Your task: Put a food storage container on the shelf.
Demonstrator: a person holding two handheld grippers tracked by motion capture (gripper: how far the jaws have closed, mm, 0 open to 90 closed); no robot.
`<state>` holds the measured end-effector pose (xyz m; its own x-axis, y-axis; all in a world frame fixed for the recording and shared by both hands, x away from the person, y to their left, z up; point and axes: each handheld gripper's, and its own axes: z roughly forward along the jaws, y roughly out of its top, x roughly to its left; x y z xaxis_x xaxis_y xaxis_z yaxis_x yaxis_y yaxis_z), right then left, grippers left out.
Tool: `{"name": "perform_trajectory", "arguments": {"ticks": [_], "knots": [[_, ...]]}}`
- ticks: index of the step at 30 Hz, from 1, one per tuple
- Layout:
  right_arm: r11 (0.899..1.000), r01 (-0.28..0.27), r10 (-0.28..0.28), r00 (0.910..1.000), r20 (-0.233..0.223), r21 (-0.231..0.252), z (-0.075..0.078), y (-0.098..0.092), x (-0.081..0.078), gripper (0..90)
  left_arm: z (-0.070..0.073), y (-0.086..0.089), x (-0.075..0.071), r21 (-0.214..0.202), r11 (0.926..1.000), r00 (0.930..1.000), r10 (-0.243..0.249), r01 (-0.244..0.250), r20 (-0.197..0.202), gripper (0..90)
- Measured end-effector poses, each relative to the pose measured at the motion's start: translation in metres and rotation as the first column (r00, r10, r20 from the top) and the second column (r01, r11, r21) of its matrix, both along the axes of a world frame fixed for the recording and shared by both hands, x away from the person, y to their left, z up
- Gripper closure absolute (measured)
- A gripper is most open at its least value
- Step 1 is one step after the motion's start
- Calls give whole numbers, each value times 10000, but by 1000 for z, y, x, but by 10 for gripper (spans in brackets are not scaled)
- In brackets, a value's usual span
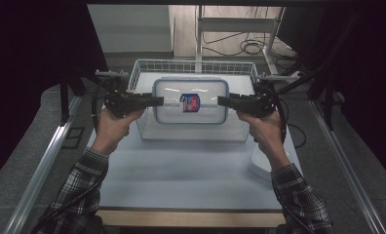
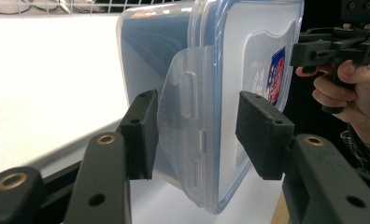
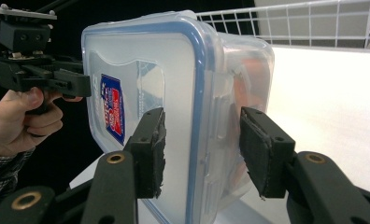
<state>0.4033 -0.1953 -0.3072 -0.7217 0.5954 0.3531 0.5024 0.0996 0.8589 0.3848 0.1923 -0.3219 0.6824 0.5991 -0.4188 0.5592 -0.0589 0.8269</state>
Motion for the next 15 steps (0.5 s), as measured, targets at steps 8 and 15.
{"name": "perform_trajectory", "arguments": {"ticks": [8, 15], "knots": [[9998, 144, -144, 9999, 15, 116, 13, 1, 17, 520, 13, 3, 21, -260, 9997, 10000, 1, -1, -17, 503], [9993, 312, -312, 9995, -18, 208, 21, 4, 34, 518, 15, 5, 40, -490, 9987, 9998, 116, -125, -172, 502]]}}
